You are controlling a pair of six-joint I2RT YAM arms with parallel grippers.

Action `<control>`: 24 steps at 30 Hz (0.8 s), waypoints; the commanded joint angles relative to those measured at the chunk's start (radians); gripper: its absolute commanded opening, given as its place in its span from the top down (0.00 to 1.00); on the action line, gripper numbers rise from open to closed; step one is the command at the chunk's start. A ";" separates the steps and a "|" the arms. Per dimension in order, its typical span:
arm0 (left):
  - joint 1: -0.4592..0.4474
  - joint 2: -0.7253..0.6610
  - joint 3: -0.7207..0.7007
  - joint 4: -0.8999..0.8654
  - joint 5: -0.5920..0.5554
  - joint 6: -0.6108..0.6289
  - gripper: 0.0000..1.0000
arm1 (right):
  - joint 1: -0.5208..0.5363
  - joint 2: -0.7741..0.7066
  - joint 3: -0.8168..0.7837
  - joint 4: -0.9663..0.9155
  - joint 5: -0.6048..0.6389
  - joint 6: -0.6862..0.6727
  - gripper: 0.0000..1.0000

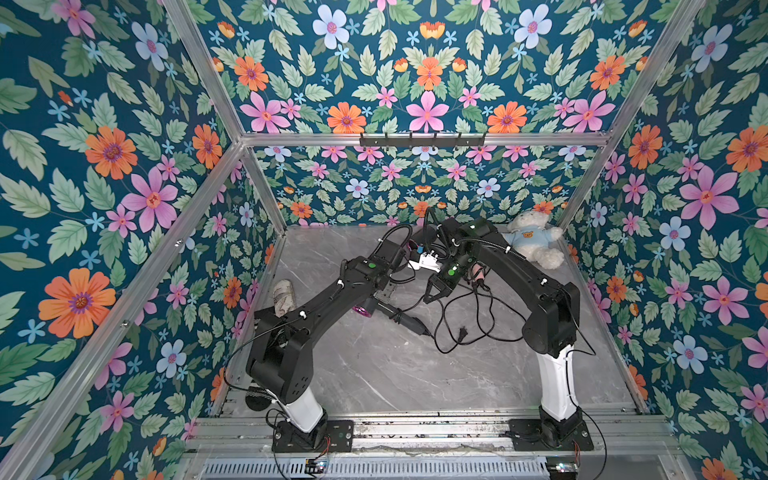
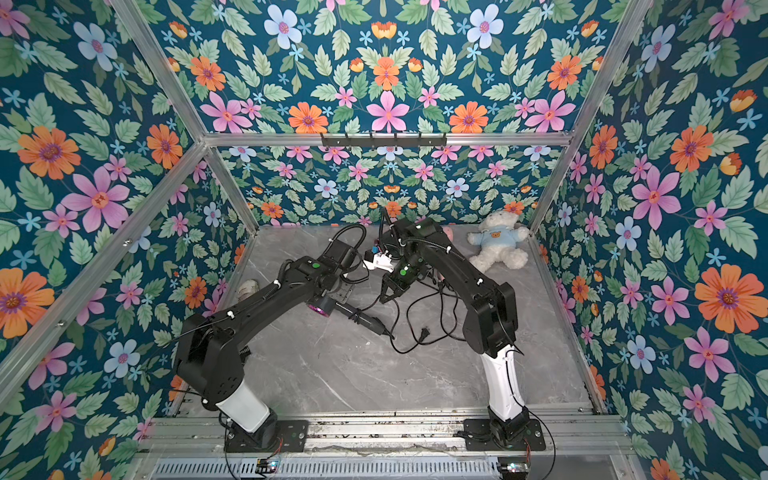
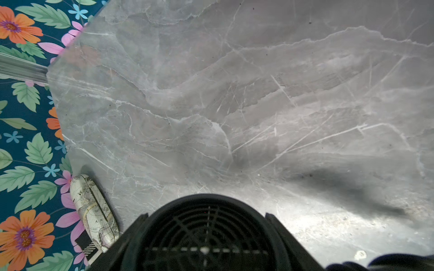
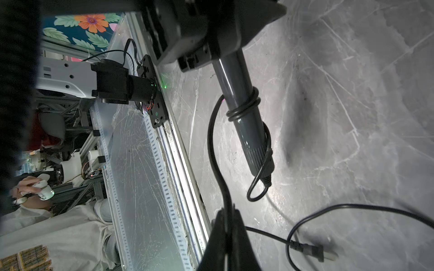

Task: Wrap the cord around the hair dryer
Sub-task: Wrap the power cord around the hair dryer.

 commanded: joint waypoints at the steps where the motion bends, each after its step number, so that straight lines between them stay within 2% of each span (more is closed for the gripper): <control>1: 0.003 0.004 0.010 -0.052 -0.043 0.033 1.00 | 0.010 -0.031 -0.030 -0.050 0.133 0.008 1.00; 4: 0.003 -0.009 -0.010 -0.065 0.043 0.083 1.00 | 0.006 -0.026 -0.036 -0.040 0.289 0.018 1.00; 6: 0.003 -0.031 -0.038 -0.065 0.137 0.127 1.00 | -0.007 -0.019 -0.026 -0.020 0.332 0.019 1.00; 11: -0.018 -0.073 -0.112 -0.084 0.274 0.281 1.00 | -0.062 -0.004 0.035 0.064 0.213 -0.008 1.00; 14: -0.039 -0.088 -0.134 -0.121 0.319 0.320 1.00 | -0.068 0.058 0.160 0.004 0.152 -0.040 1.00; 17: -0.042 -0.136 -0.153 -0.081 0.437 0.346 1.00 | -0.069 0.129 0.259 -0.050 0.121 -0.081 1.00; 20: -0.039 -0.202 -0.194 -0.012 0.570 0.387 1.00 | -0.070 0.154 0.234 -0.068 0.086 -0.187 1.00; 24: -0.022 -0.213 -0.204 -0.046 0.587 0.423 1.00 | -0.069 0.122 0.135 -0.037 0.092 -0.294 1.00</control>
